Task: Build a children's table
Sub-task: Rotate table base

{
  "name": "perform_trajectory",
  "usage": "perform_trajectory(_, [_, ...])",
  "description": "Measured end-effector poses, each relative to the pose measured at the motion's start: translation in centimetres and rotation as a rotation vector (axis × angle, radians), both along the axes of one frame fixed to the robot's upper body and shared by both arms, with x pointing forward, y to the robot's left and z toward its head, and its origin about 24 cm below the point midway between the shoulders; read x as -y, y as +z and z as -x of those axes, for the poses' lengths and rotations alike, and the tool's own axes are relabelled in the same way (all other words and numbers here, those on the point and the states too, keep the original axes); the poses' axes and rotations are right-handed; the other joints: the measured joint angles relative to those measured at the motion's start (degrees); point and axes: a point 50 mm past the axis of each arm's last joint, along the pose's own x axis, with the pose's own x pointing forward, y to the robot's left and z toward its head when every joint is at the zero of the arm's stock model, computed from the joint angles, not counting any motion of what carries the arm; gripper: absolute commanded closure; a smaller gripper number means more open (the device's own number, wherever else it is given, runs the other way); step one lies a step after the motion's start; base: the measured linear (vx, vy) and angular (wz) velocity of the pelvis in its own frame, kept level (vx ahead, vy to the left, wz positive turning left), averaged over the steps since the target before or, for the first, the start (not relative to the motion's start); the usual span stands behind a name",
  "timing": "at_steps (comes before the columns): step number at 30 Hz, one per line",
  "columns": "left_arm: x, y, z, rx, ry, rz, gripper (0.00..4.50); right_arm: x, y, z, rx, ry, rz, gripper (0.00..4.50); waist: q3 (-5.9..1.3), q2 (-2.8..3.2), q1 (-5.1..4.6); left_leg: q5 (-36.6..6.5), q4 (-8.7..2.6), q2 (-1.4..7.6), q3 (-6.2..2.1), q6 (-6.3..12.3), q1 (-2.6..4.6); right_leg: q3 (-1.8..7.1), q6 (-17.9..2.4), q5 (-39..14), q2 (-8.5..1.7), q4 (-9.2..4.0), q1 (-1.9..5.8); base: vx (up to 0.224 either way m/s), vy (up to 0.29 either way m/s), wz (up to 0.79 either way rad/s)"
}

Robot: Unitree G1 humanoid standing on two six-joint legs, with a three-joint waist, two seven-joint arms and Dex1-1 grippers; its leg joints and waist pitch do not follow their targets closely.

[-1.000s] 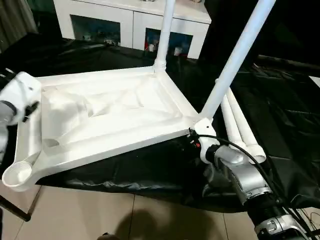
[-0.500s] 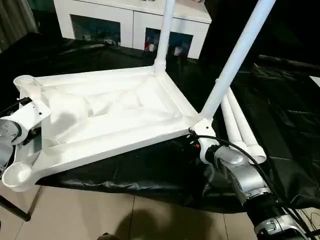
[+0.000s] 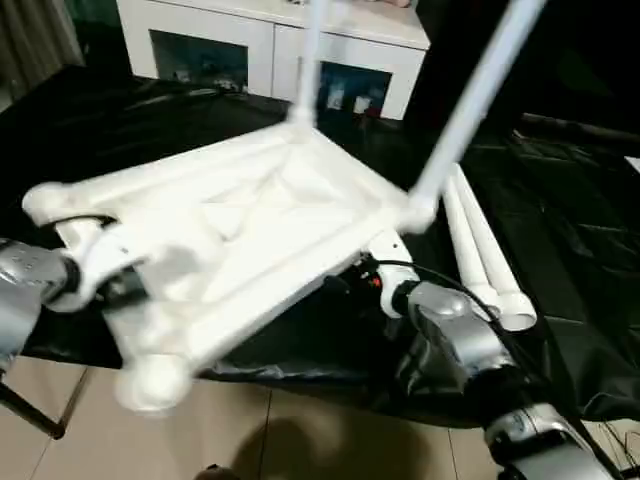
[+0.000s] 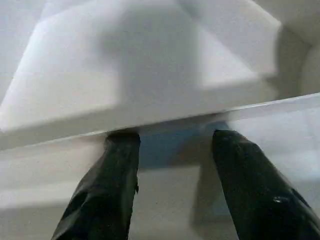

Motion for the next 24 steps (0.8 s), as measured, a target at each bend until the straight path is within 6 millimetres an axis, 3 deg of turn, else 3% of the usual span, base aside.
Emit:
perform_trajectory(5, [2.0, -0.3, 0.3, -0.033, -0.062, 0.065, 1.87, 0.3, -0.3, -0.6, -0.027, -0.032, 0.001, 0.00, -0.01, -0.01, 0.15, 0.0, 0.02, -0.01, 0.00, -0.01, 0.00, 0.01, 0.0, 0.0, -0.01, 0.01, 0.05, 0.000, 0.000, 0.00])
perform_trajectory(17, [11.0, -1.7, -0.9, -0.004, -0.331, 0.258, 1.87, -0.2, -1.4, -0.3, -0.062, -0.017, 0.006, 0.00, 0.03, 0.35, 0.02, 0.0, 0.04, -0.05, -0.16, 0.00, 0.07, -0.02, 0.3, -0.2, -0.05, -0.20, 0.47, 0.000, 0.000, 0.00])
perform_trajectory(22, [13.2, -2.6, -1.2, -0.001, -0.384, 0.287, 1.87, -0.6, -1.1, -0.3, -0.044, 0.005, 0.000, 0.00, 0.01, 0.36, -1.92, 0.0, -0.03, -0.06, -0.77, 0.00, 0.04, -0.59, 0.3, -0.2, -0.03, -0.89, 0.34, 0.000, 0.000, 0.00])
perform_trajectory(24, [14.0, -3.0, -1.4, 0.006, -0.401, 0.301, 1.87, -0.3, -1.1, -0.4, -0.036, -0.003, 0.008, 0.00, 0.03, 0.40, -2.28, 0.0, 0.01, -0.07, -0.86, 0.00, 0.03, -0.69, 0.3, -0.2, -0.03, -1.11, 0.28, 0.000, 0.000, 0.00])
